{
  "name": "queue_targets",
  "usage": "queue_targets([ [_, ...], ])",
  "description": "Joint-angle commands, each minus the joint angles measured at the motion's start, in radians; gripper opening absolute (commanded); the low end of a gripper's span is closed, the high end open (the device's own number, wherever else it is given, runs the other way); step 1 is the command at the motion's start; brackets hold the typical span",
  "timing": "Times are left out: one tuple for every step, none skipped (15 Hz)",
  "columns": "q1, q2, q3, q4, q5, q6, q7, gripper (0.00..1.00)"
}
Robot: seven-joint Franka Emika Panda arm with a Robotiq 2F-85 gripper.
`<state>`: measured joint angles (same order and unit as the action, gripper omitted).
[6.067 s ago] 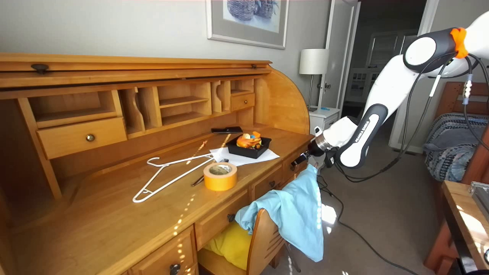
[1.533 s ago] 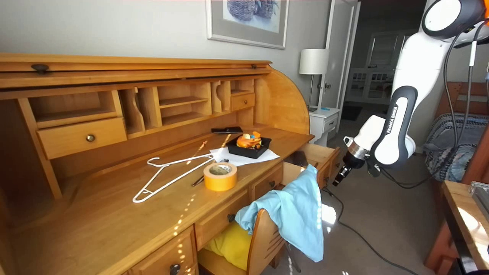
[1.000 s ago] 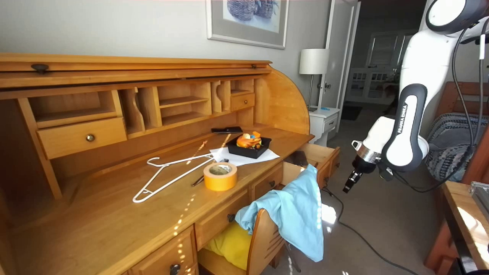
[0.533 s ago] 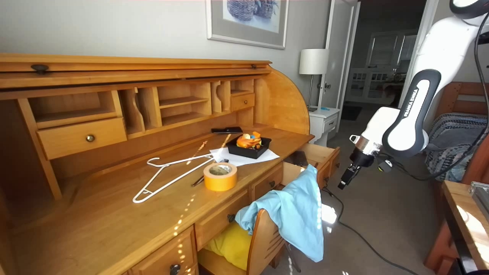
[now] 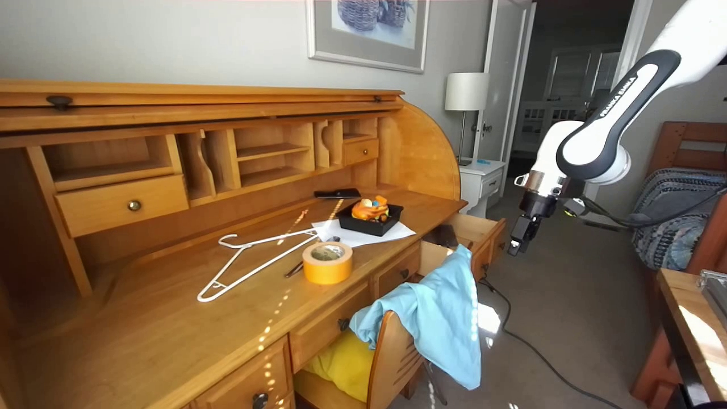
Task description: Open the topmost drawer on the bottom part of the cabinet.
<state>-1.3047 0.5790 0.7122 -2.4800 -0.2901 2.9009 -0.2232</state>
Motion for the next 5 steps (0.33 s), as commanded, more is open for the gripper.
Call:
queue_targets([
  [-0.010,-0.181,0.078,-0.020,0.181,-0.159,-0.119,1.00],
  [0.009,-0.232,0.076,-0.019,0.211,-0.186,-0.146,1.00],
  [0.037,-0.285,0.061,-0.018,0.231,-0.211,-0.164,1.00],
  [0.080,-0.188,0.006,0.000,0.258,-0.142,-0.182,1.00],
  [0.101,-0.231,-0.005,0.000,0.277,-0.165,-0.196,1.00],
])
